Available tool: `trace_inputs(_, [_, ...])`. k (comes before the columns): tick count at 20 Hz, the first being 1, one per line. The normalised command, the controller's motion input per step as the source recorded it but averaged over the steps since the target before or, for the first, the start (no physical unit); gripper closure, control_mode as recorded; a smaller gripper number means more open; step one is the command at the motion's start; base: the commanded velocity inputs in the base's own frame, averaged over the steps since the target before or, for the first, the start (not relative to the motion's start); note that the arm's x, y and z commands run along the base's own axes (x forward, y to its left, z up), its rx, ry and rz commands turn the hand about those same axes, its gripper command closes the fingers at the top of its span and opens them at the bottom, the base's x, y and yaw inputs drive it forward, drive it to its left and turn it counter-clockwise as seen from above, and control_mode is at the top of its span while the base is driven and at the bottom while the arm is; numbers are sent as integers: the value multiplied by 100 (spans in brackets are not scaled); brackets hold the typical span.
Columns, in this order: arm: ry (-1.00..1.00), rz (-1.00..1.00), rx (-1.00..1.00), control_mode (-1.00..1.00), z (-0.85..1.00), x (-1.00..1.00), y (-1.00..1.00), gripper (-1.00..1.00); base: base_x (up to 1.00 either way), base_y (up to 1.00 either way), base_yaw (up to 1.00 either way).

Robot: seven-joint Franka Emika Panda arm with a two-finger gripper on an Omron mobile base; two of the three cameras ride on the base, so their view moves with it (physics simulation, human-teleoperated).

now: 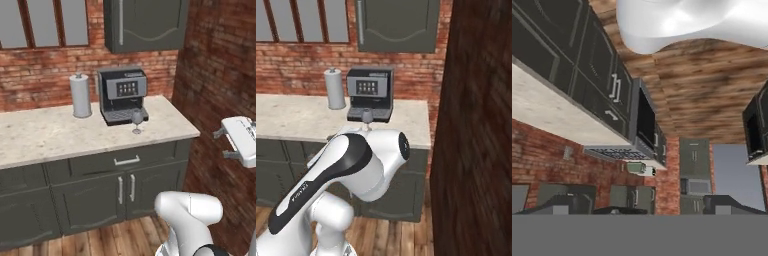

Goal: Retrieve the wine glasses from the counter and place one next to each plate.

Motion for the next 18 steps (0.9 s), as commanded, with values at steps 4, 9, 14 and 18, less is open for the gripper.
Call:
trace_inputs(4, [0, 0, 0, 100, 0, 0, 0, -100, 100, 0, 0])
trace_inputs(9, [0, 0, 0, 100, 0, 0, 0, -100, 96, -9, -1])
trace_inputs(14, [0, 0, 0, 100, 0, 0, 0, -100, 54, -23, 0])
trace_inputs(18, [0, 0, 0, 100, 0, 0, 0, -100, 21, -25, 0])
